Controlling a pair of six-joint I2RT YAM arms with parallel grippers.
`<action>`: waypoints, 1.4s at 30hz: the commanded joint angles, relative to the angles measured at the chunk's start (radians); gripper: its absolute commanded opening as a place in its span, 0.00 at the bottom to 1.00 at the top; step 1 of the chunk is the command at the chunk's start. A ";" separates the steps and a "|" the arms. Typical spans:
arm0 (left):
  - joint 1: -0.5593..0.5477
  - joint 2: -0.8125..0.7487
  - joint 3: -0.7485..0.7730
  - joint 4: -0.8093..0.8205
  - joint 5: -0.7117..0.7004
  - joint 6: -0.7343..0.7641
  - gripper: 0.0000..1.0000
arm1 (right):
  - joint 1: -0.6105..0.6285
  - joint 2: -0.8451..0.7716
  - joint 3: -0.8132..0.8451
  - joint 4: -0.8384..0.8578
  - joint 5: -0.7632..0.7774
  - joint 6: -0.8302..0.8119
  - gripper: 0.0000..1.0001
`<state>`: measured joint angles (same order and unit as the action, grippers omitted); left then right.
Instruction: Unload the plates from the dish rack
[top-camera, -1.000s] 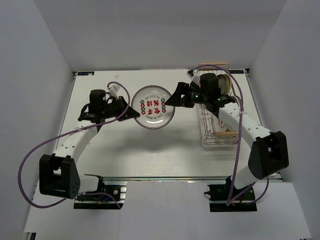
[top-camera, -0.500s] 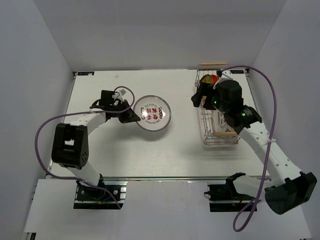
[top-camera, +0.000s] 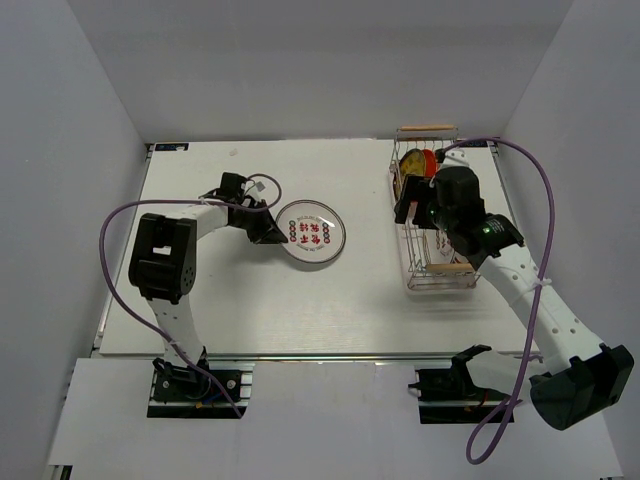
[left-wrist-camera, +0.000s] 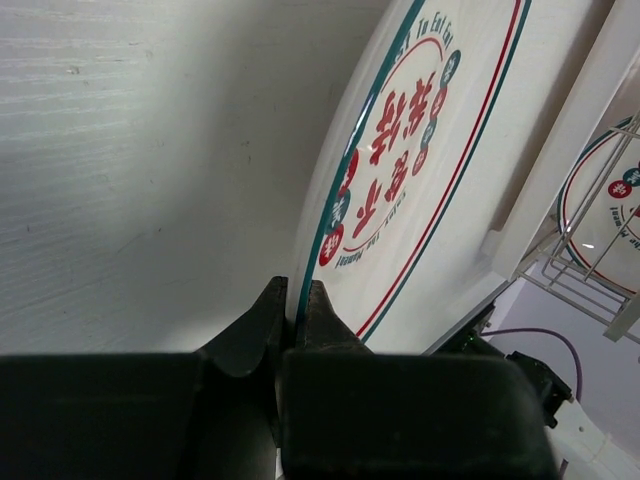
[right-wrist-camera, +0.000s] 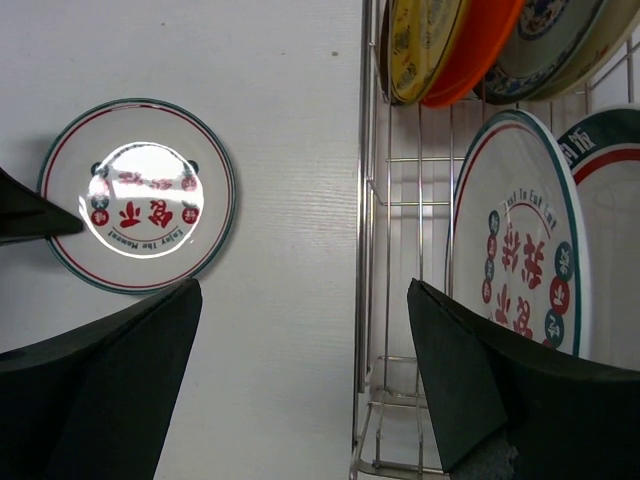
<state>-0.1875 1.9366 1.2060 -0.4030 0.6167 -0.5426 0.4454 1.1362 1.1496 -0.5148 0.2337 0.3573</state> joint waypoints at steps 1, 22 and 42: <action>-0.004 -0.005 0.030 -0.080 -0.035 0.024 0.05 | -0.002 -0.004 0.004 -0.016 0.059 -0.012 0.89; 0.006 -0.109 0.147 -0.333 -0.317 0.010 0.98 | -0.001 -0.050 0.108 -0.194 0.266 -0.027 0.89; -0.003 -0.972 0.038 -0.284 -0.787 -0.063 0.98 | -0.010 0.112 0.079 -0.229 0.489 -0.006 0.67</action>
<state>-0.1871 0.9413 1.2938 -0.6952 -0.0975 -0.5861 0.4450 1.2224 1.2293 -0.7353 0.6418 0.3180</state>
